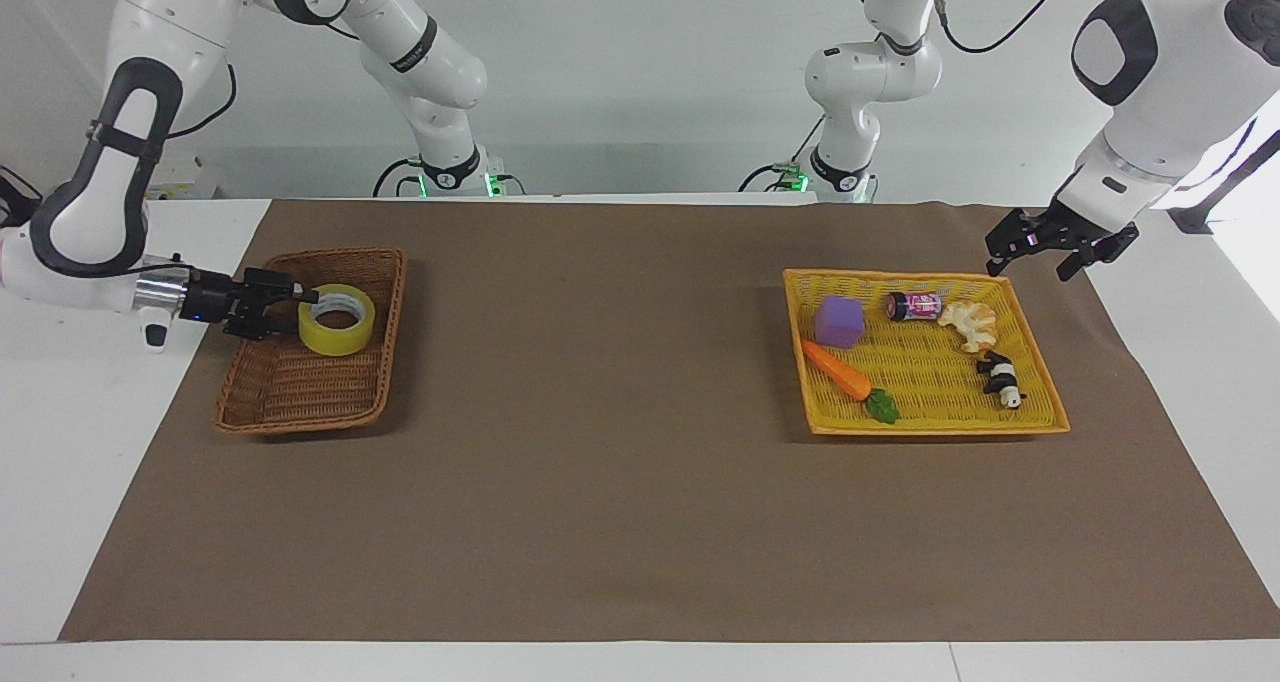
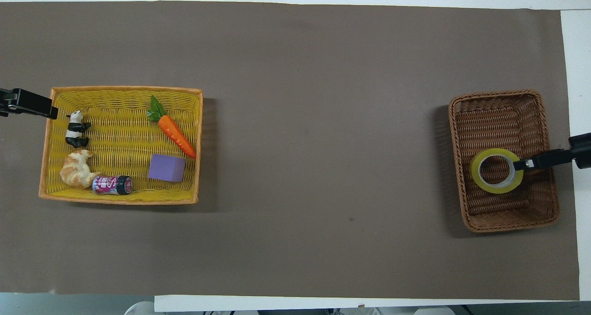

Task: Move tape to another basket
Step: 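Open the right gripper and draw it back from the tape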

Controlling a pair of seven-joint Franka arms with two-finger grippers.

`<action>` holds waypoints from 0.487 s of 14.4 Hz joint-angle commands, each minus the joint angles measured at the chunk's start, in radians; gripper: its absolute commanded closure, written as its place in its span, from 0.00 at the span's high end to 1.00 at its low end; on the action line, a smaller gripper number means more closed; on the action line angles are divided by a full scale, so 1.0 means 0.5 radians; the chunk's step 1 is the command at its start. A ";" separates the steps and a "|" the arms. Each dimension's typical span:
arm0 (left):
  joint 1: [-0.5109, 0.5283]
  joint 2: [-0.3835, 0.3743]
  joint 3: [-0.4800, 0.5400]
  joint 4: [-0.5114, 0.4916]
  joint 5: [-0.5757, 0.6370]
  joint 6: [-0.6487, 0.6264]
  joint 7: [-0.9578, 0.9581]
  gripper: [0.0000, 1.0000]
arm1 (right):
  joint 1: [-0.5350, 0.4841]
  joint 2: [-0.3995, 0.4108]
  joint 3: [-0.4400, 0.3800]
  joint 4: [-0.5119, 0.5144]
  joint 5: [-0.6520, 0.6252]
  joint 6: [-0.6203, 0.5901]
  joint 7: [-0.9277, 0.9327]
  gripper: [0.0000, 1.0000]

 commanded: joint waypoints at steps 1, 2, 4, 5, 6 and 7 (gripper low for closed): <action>0.005 -0.032 0.015 -0.027 0.039 -0.022 0.010 1.00 | 0.103 -0.172 0.017 0.030 -0.174 0.065 -0.018 1.00; 0.005 -0.032 0.015 -0.027 0.039 -0.022 0.010 1.00 | 0.164 -0.255 0.020 0.030 -0.260 0.114 -0.009 1.00; -0.001 -0.032 0.015 -0.027 0.039 -0.022 0.010 1.00 | 0.284 -0.396 0.017 0.033 -0.392 0.173 0.003 1.00; 0.002 -0.032 0.015 -0.027 0.039 -0.025 0.010 1.00 | 0.327 -0.442 0.017 0.033 -0.426 0.176 0.021 1.00; 0.005 -0.032 0.015 -0.027 0.039 -0.022 0.010 1.00 | 0.367 -0.476 0.017 0.036 -0.451 0.176 0.094 1.00; 0.005 -0.032 0.015 -0.027 0.039 -0.022 0.010 1.00 | 0.410 -0.513 0.020 0.042 -0.487 0.176 0.220 1.00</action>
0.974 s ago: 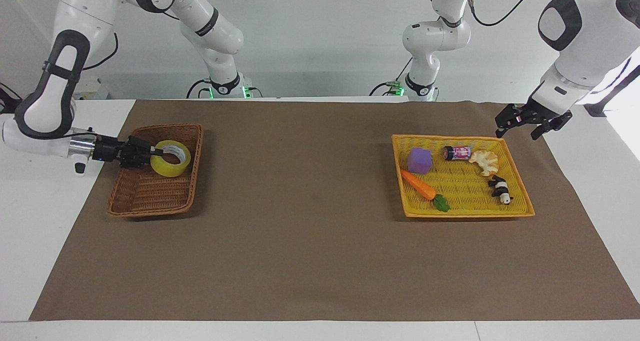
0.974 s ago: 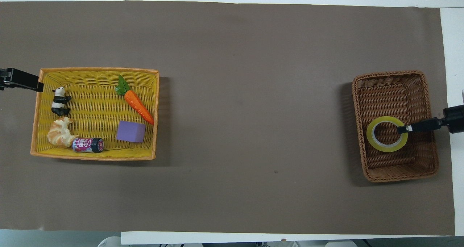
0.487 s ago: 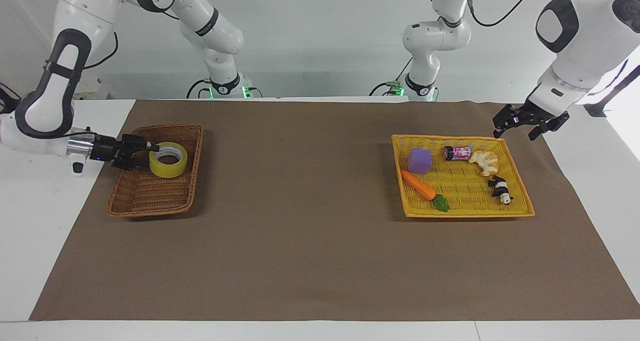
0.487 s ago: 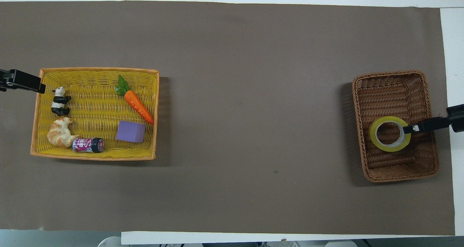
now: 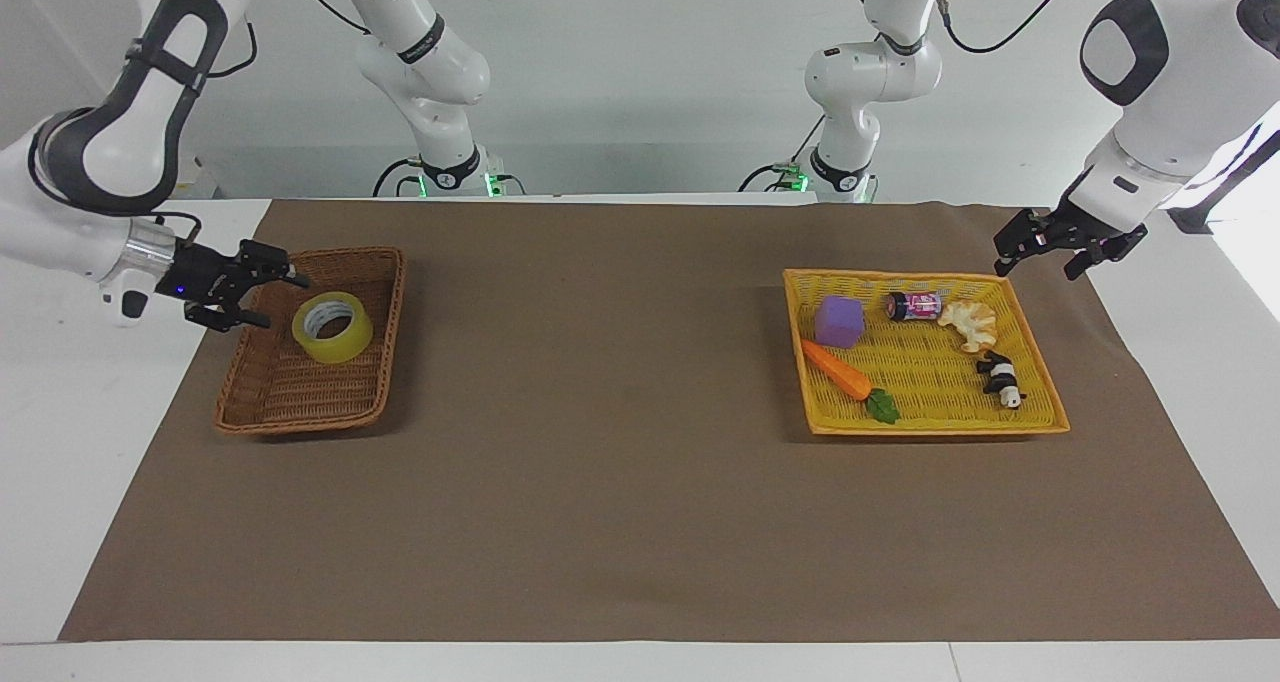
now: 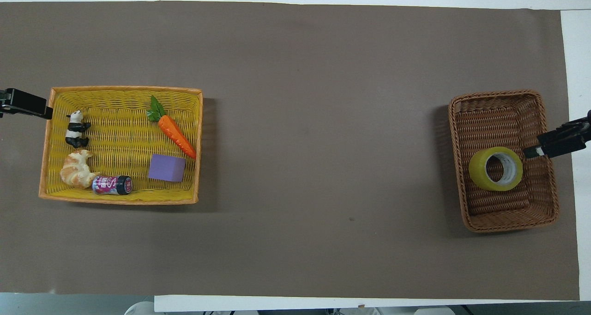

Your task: Move tape to another basket

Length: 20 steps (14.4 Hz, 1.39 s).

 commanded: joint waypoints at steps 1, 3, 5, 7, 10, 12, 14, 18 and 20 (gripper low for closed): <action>0.001 -0.032 0.003 -0.027 0.039 -0.022 0.010 1.00 | 0.088 -0.119 0.009 -0.037 -0.115 0.040 0.233 1.00; 0.001 -0.032 0.003 -0.027 0.039 -0.022 0.010 1.00 | 0.244 -0.217 0.012 -0.033 -0.235 0.046 0.511 1.00; 0.001 -0.032 0.003 -0.027 0.039 -0.022 0.010 1.00 | 0.391 -0.324 0.012 -0.033 -0.351 0.101 0.785 1.00; 0.001 -0.032 0.003 -0.027 0.039 -0.022 0.010 1.00 | 0.478 -0.410 0.012 -0.009 -0.462 0.092 1.073 1.00; 0.001 -0.032 0.003 -0.027 0.039 -0.022 0.010 1.00 | 0.503 -0.423 0.015 0.150 -0.649 -0.107 1.381 1.00; 0.001 -0.032 0.003 -0.027 0.039 -0.022 0.010 1.00 | 0.500 -0.411 0.009 0.273 -0.641 -0.193 1.549 1.00; 0.001 -0.032 0.003 -0.027 0.039 -0.022 0.010 1.00 | 0.533 -0.395 0.015 0.304 -0.717 -0.157 1.605 1.00; 0.001 -0.032 0.003 -0.027 0.039 -0.022 0.010 1.00 | 0.567 -0.353 0.046 0.347 -0.781 -0.101 1.596 1.00; 0.001 -0.032 0.003 -0.033 0.039 -0.022 0.010 1.00 | 0.613 -0.316 0.031 0.405 -0.794 -0.126 1.596 1.00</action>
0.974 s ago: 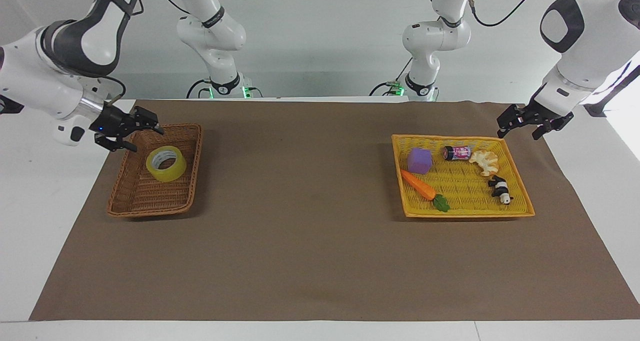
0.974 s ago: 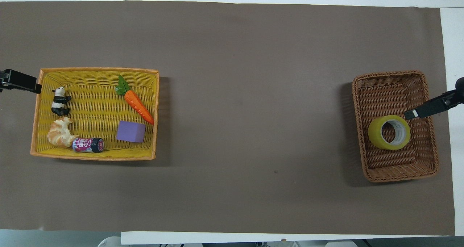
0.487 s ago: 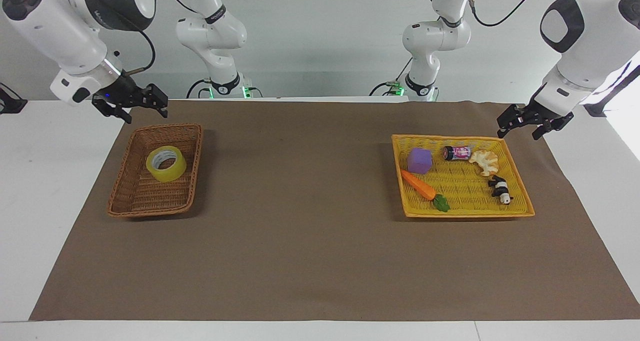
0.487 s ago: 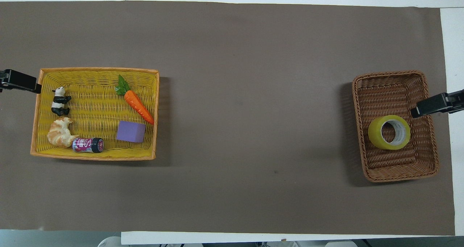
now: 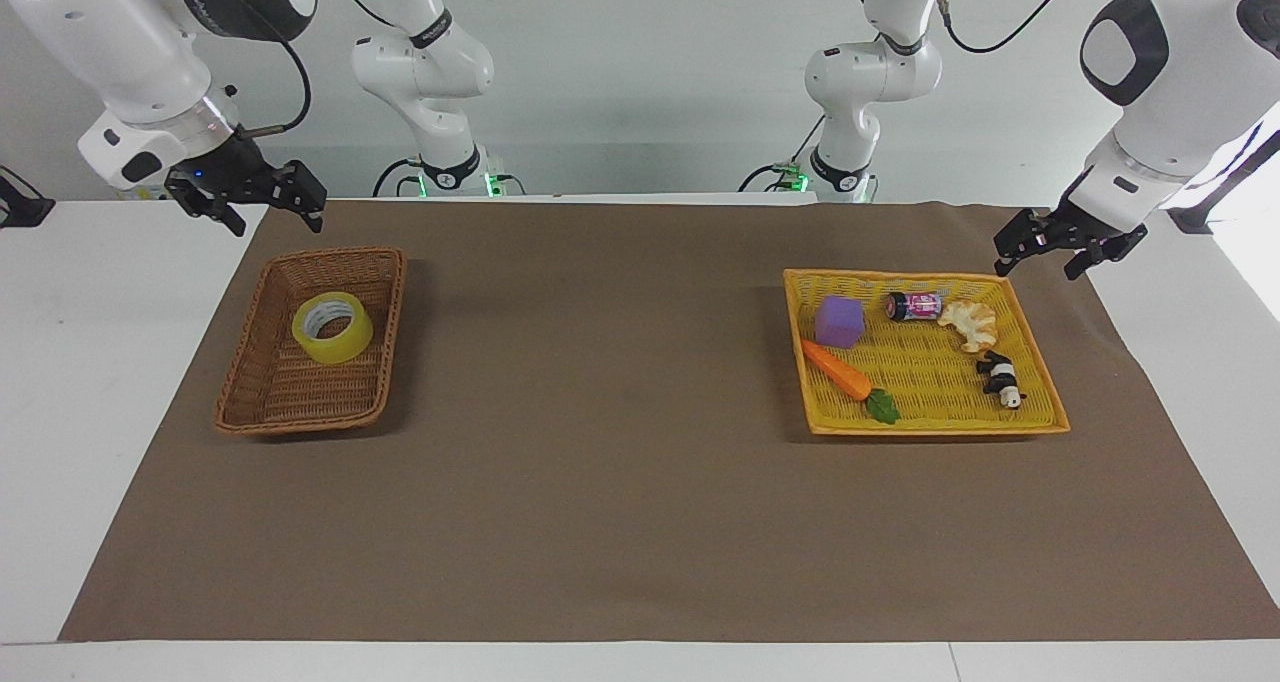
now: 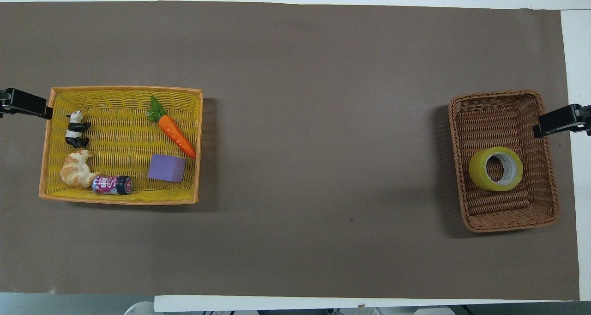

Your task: Move tape to another basket

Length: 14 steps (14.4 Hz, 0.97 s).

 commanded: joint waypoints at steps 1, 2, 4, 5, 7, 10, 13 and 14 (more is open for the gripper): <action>0.001 -0.032 0.003 -0.026 0.039 -0.022 0.010 1.00 | 0.037 0.074 -0.027 0.098 -0.059 -0.031 0.025 1.00; 0.001 -0.032 0.003 -0.026 0.039 -0.022 0.010 1.00 | 0.037 0.095 -0.055 0.107 -0.050 -0.058 0.028 1.00; 0.001 -0.032 0.003 -0.026 0.039 -0.022 0.010 1.00 | 0.049 0.107 -0.079 0.153 -0.056 -0.092 0.028 1.00; 0.001 -0.032 0.003 -0.026 0.039 -0.022 0.010 1.00 | 0.052 0.119 -0.070 0.193 -0.062 -0.113 0.028 1.00; 0.001 -0.032 0.003 -0.026 0.039 -0.022 0.010 1.00 | 0.049 0.129 -0.067 0.205 -0.059 -0.117 0.028 1.00; 0.001 -0.032 0.003 -0.026 0.039 -0.022 0.010 1.00 | 0.052 0.126 -0.070 0.209 -0.056 -0.117 0.034 1.00; 0.001 -0.032 0.003 -0.026 0.039 -0.022 0.010 1.00 | 0.052 0.129 -0.067 0.215 -0.059 -0.117 0.034 1.00; 0.001 -0.032 0.003 -0.026 0.039 -0.022 0.010 1.00 | 0.052 0.129 -0.064 0.239 -0.059 -0.117 0.034 1.00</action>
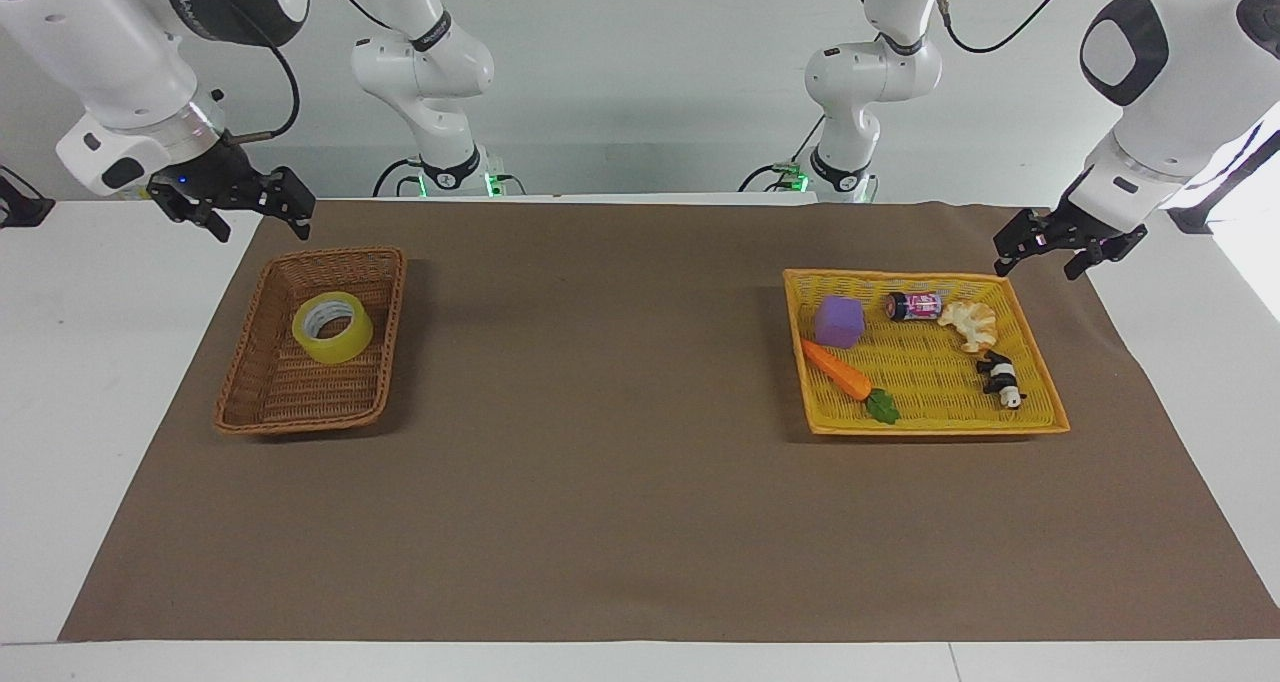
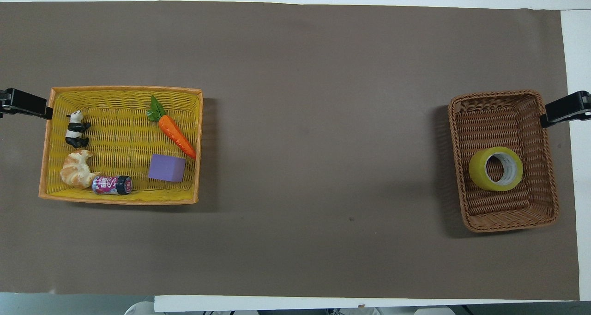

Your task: Move tape to another basket

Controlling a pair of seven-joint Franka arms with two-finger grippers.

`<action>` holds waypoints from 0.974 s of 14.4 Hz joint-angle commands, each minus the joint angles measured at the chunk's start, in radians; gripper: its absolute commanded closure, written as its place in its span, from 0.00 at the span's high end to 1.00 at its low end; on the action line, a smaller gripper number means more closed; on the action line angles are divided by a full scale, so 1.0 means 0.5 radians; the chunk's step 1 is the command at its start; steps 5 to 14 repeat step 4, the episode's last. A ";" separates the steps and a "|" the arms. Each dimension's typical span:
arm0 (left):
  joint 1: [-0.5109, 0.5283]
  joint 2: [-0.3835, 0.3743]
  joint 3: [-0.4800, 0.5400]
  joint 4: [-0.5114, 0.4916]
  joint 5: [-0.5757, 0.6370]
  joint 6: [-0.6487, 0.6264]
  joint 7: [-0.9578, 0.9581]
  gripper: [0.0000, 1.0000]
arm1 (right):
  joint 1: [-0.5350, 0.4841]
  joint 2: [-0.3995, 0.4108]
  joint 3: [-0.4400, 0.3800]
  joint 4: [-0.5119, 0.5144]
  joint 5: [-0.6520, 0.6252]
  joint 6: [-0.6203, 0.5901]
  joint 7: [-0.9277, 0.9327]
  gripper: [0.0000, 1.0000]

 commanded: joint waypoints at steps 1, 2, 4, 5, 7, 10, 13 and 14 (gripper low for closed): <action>0.001 -0.032 0.003 -0.025 0.039 -0.021 0.010 1.00 | 0.013 0.035 0.001 0.093 -0.029 -0.050 0.032 1.00; 0.001 -0.032 0.003 -0.025 0.039 -0.021 0.010 1.00 | 0.016 0.035 -0.002 0.096 -0.026 -0.050 0.032 1.00; 0.001 -0.032 0.003 -0.025 0.039 -0.021 0.010 1.00 | 0.013 0.035 -0.020 0.105 -0.004 -0.102 0.029 1.00; 0.001 -0.032 0.003 -0.025 0.039 -0.021 0.010 1.00 | 0.013 0.035 -0.020 0.105 -0.004 -0.102 0.029 1.00; 0.001 -0.032 0.003 -0.025 0.039 -0.021 0.010 1.00 | 0.013 0.035 -0.020 0.105 -0.004 -0.102 0.029 1.00; 0.001 -0.032 0.003 -0.025 0.039 -0.021 0.010 1.00 | 0.013 0.035 -0.020 0.105 -0.004 -0.102 0.029 1.00; 0.001 -0.032 0.003 -0.025 0.039 -0.021 0.010 1.00 | 0.013 0.035 -0.020 0.105 -0.004 -0.102 0.029 1.00; 0.001 -0.032 0.003 -0.025 0.039 -0.021 0.010 1.00 | 0.013 0.035 -0.020 0.105 -0.004 -0.102 0.029 1.00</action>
